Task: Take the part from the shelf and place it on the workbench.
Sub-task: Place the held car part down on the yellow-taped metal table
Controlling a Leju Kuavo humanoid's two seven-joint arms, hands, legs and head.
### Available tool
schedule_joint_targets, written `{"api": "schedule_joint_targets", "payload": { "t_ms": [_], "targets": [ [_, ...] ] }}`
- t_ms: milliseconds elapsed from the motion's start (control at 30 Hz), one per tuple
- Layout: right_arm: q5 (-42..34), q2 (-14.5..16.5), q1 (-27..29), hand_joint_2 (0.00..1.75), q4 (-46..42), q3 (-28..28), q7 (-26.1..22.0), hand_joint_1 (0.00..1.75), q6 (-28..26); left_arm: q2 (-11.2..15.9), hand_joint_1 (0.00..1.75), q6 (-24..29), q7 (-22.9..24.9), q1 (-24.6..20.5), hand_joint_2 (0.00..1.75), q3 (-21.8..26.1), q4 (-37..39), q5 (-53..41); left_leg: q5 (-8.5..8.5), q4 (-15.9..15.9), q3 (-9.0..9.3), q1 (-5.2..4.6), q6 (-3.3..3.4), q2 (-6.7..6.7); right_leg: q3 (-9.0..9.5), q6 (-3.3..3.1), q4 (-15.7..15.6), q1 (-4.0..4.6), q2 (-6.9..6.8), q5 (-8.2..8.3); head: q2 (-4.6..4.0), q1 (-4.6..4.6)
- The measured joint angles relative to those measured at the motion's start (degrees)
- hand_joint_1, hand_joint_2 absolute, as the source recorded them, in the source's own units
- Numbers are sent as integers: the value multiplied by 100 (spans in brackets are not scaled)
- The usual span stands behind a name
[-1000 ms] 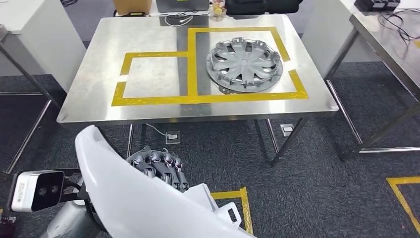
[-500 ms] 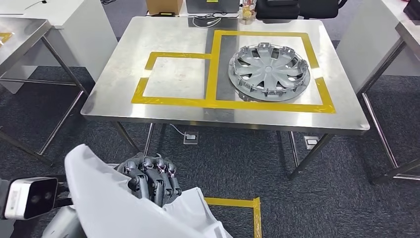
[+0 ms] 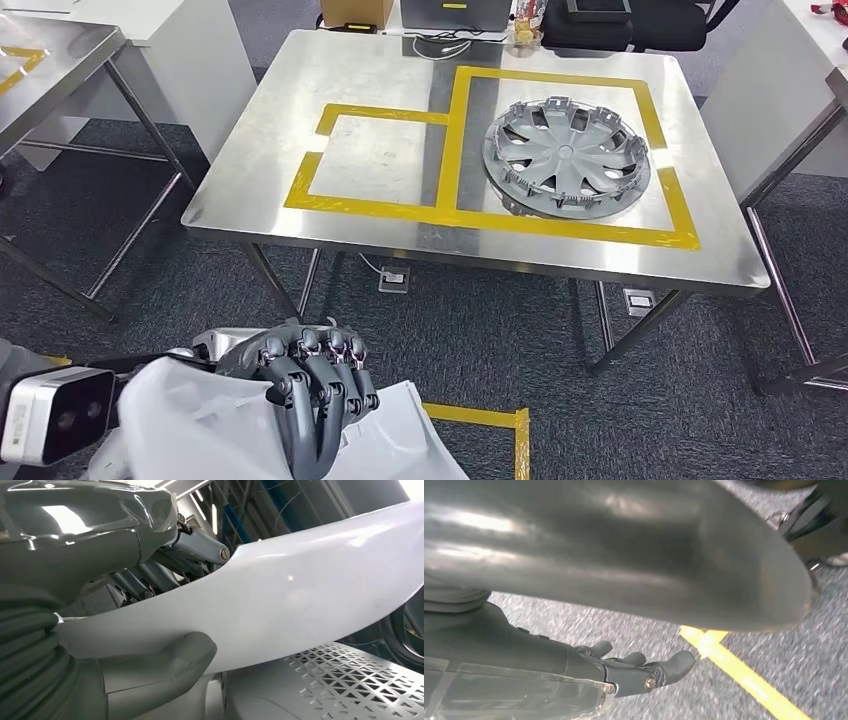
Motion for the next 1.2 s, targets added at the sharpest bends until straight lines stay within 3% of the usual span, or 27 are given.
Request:
{"api": "schedule_joint_targets", "payload": {
  "t_ms": [67, 100, 133, 200, 233, 300, 367, 433, 467, 533, 567, 600, 633, 667, 733, 800, 833, 900, 967, 1033, 1100, 1133, 1200],
  "targets": [
    [8, 2, 2, 0, 1, 0, -8, 0, -17, -6, 175, 3, 2, -7, 175, -28, 2, -18, -13, 3, 2, 4, 0, -32, -406, 39, 692, -49, 16, -200, 0, 5],
    [13, 3, 4, 0, 1, 0, -11, 0, -20, -6, 175, 3, 3, -6, 175, -45, 3, -25, -26, 9, 4, 12, -13, -53, -498, 91, 793, -82, 18, -181, 0, 4],
    [17, 5, 5, 0, 1, 0, -12, 0, -20, -7, 175, 3, 3, -6, 175, -59, 4, -28, -46, 28, 8, 28, -38, -74, -472, 166, 664, -116, 18, -71, 0, 5],
    [22, 7, 3, 0, 1, 1, -13, 0, -20, -9, 175, 5, 3, -8, 175, -85, 4, -41, -120, 115, 10, 67, -120, -107, -157, 322, -64, -190, 15, 266, 0, 8],
    [25, 14, -1, 0, 0, 1, -13, 0, -20, -10, 175, 8, 3, -13, 175, -97, 4, -48, -175, 188, -6, 67, -171, -117, 7, 345, -399, -207, 23, 388, 0, 20],
    [32, 28, -19, 0, -2, 2, -23, 0, -20, -12, 175, 21, 7, -25, 175, -121, -2, -66, -263, 284, -35, 53, -247, -124, 141, 262, -639, -199, 38, 439, 1, 27],
    [43, 37, -31, 0, -4, 3, -40, 0, -20, -10, 175, 38, 10, -35, 175, -137, -8, -75, -308, 312, -34, 67, -287, -123, 144, 142, -608, -181, 49, 409, 1, 15],
    [50, 44, -27, 0, -7, 4, -53, 0, -20, -5, 175, 52, 10, -42, 175, -145, -12, -78, -404, 466, -85, 97, -332, -96, 185, 71, -613, -187, 52, 380, 1, 9],
    [50, 46, -26, 0, -8, 4, -56, 0, -20, -3, 175, 57, 10, -44, 175, -148, -13, -80, -526, 717, -205, 105, -357, -76, 213, 38, -615, -187, 50, 363, 1, 7],
    [44, 46, -25, 0, -8, 4, -58, 0, -20, 1, 175, 64, 10, -46, 175, -157, -14, -83, -837, 1498, -629, 106, -389, -46, 251, -9, -615, -163, 49, 327, 0, 0],
    [38, 46, -25, 0, -8, 4, -58, 0, -21, 3, 175, 67, 9, -44, 175, -163, -13, -84, -941, 1869, -857, 105, -388, -39, 268, -27, -614, -145, 49, 307, 0, -1],
    [31, 49, -24, 0, -8, 4, -57, 0, -21, 6, 175, 69, 8, -43, 175, -171, -13, -89, -943, 2058, -1003, 103, -373, -38, 289, -41, -614, -125, 50, 287, 1, -1],
    [23, 51, -23, 0, -8, 4, -57, 0, -22, 8, 175, 73, 5, -44, 175, -179, -13, -97, -815, 2004, -1031, 95, -337, -38, 322, -50, -614, -99, 52, 262, 1, -2],
    [17, 54, -22, 0, -8, 3, -56, 0, -23, 10, 175, 78, 2, -47, 175, -187, -13, -106, -601, 1745, -953, 80, -280, -38, 365, -57, -616, -72, 55, 235, 1, -2],
    [7, 72, -23, 0, -11, 2, -56, 0, -24, 12, 175, 93, -8, -68, 175, -204, -13, -118, -150, 933, -618, 8, -91, -24, 453, -59, -625, -27, 57, 176, 1, 7],
    [-1, 89, -26, 0, -16, 1, -57, 0, -25, 12, 175, 103, -20, -98, 175, -216, -14, -122, -19, 472, -414, -71, 53, 2, 483, -32, -642, -27, 48, 136, 2, 27],
    [-2, 97, -28, 0, -19, 1, -58, 0, -25, 13, 175, 105, -25, -106, 175, -219, -15, -125, -55, 432, -389, -94, 80, 8, 485, -8, -659, -37, 36, 125, 1, 32],
    [-3, 96, -40, 0, -23, -1, -60, 0, -27, 9, 175, 110, -32, -107, 175, -222, -22, -128, -39, 290, -280, -99, 75, -10, 530, 41, -709, -32, 12, 109, 2, 16],
    [-3, 93, -46, 0, -27, -2, -62, 0, -32, 1, 175, 114, -34, -116, 175, -223, -30, -129, 0, 90, -88, -56, 70, -13, 453, 49, -497, -20, 16, 13, 1, 27],
    [-3, 81, -39, 0, -27, -2, -62, 0, -42, -5, 175, 114, -34, -117, 175, -229, -29, -131, -9, -1, 18, -35, 74, -14, 41, 43, 191, -39, 38, -211, 1, 44],
    [-3, 68, -30, 0, -27, -2, -60, 0, -48, -7, 175, 114, -34, -99, 175, -239, -27, -134, -62, 1, 54, -33, 60, -36, -418, 97, 795, -74, 45, -320, 2, 44],
    [-3, 63, -22, 0, -27, -2, -60, 0, -48, -7, 175, 114, -34, -93, 175, -245, -26, -135, -97, 9, 83, -26, 42, -52, -508, 159, 812, -98, 45, -233, 2, 43],
    [-3, 55, -7, 0, -27, -1, -62, 0, -48, -7, 175, 114, -34, -91, 175, -252, -26, -135, -204, 62, 165, 0, -19, -79, -323, 324, 169, -160, 40, 212, 2, 46]
  ]
}}
